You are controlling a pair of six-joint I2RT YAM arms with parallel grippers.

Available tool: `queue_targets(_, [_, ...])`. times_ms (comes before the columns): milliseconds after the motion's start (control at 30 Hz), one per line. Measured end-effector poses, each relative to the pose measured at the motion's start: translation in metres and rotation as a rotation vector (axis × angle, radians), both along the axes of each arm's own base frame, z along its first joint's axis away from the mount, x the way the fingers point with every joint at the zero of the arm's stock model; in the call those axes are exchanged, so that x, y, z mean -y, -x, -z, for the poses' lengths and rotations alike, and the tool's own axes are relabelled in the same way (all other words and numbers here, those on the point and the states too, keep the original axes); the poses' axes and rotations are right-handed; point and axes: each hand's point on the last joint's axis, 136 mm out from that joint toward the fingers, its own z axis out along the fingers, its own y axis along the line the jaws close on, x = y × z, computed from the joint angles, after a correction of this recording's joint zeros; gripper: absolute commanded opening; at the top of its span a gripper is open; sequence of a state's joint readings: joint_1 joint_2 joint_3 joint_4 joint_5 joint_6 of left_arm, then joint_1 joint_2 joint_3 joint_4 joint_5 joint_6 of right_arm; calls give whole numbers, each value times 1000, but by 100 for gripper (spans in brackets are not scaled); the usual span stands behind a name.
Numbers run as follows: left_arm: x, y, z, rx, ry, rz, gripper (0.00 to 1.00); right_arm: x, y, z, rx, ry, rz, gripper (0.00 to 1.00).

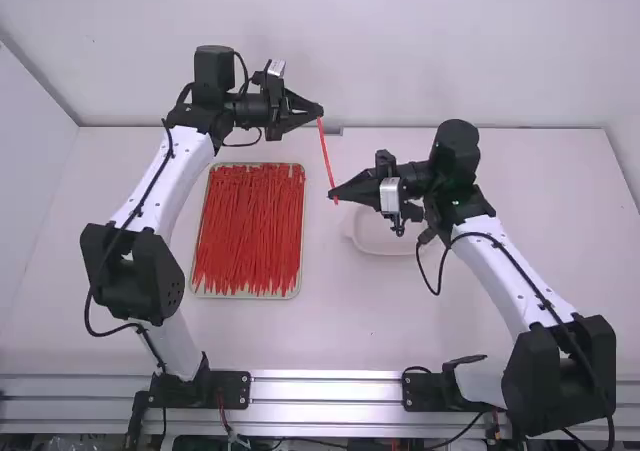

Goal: Fasten the cable tie

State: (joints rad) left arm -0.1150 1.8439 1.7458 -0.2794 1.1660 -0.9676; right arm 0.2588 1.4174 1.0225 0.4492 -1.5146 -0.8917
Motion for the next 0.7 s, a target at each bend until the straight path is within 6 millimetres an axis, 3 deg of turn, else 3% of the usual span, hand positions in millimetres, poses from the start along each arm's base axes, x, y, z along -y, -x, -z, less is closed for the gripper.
queue_targets(467, [1,3,-2,58,-4,30,2,-12,11,-1,-55,13,-40,0])
queue_targets(700, [2,3,-5,162,-16,52,2,-13,7,-22,-58,-5,-12,0])
